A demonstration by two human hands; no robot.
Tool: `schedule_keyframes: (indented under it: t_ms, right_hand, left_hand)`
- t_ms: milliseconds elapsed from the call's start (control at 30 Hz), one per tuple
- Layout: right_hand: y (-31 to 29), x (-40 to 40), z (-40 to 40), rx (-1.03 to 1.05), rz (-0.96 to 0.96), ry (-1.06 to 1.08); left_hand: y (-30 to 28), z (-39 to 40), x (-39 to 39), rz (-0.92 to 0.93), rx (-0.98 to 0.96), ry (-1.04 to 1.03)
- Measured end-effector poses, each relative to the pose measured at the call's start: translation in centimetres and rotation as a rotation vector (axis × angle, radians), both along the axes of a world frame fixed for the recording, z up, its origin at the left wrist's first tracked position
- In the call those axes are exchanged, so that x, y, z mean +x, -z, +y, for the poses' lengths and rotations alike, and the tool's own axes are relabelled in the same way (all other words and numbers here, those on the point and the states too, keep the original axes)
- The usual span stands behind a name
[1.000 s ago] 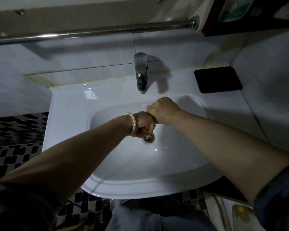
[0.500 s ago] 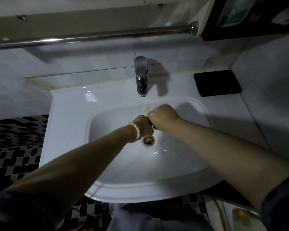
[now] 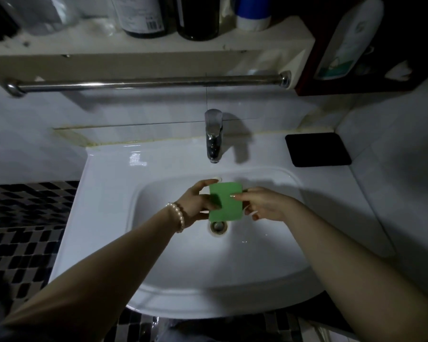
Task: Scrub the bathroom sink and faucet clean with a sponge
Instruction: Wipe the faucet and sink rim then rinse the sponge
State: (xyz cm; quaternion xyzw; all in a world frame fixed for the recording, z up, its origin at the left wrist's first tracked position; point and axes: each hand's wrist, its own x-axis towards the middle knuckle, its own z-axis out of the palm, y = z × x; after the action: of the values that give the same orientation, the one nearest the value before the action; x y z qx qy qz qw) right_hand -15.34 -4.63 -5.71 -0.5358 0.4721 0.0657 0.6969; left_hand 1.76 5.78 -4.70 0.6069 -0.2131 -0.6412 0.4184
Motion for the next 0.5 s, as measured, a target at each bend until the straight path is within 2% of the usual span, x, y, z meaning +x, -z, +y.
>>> schedule_keyframes:
  t_ms: [133, 333, 400, 500]
  right_hand:
    - [0.2, -0.8, 0.6, 0.036, -0.060, 0.158]
    - [1.2, -1.2, 2.7, 0.433, -0.299, 0.427]
    - [1.3, -1.3, 2.7, 0.434, -0.294, 0.420]
    - [0.4, -1.4, 1.1, 0.277, -0.188, 0.425]
  left_hand:
    - [-0.6, 0.8, -0.1, 0.052, -0.071, -0.043]
    - [-0.4, 1.7, -1.4, 0.033, -0.090, -0.053]
    - [0.1, 1.8, -1.7, 0.028, -0.069, -0.062]
    - [0.3, 1.9, -1.4, 0.033, -0.028, -0.076]
